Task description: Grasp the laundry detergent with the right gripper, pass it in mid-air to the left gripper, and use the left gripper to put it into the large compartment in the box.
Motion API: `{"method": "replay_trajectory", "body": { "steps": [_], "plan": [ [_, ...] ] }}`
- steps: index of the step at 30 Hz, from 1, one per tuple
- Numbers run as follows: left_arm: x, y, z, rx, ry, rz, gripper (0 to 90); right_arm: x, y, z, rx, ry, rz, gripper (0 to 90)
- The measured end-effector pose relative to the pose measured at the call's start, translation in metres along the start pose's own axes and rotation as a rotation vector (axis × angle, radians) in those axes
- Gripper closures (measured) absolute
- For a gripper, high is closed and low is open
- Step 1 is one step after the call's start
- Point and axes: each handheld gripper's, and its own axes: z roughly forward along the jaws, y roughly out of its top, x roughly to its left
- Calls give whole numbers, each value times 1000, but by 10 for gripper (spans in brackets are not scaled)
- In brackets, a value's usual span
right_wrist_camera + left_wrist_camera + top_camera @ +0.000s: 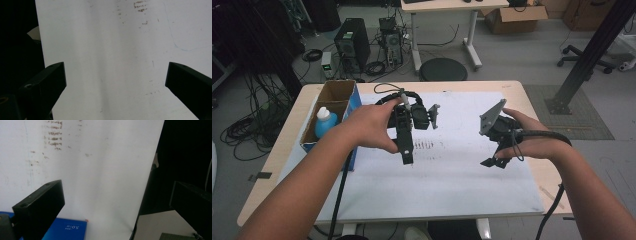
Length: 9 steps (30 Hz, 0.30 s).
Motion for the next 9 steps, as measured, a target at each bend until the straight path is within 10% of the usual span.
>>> {"method": "replay_trajectory", "body": {
  "steps": [9],
  "plan": [
    [-2, 0, 0, 4, 2, 6, 2, 1, 1, -1, -3, 0, -3, 35]
  ]
}}
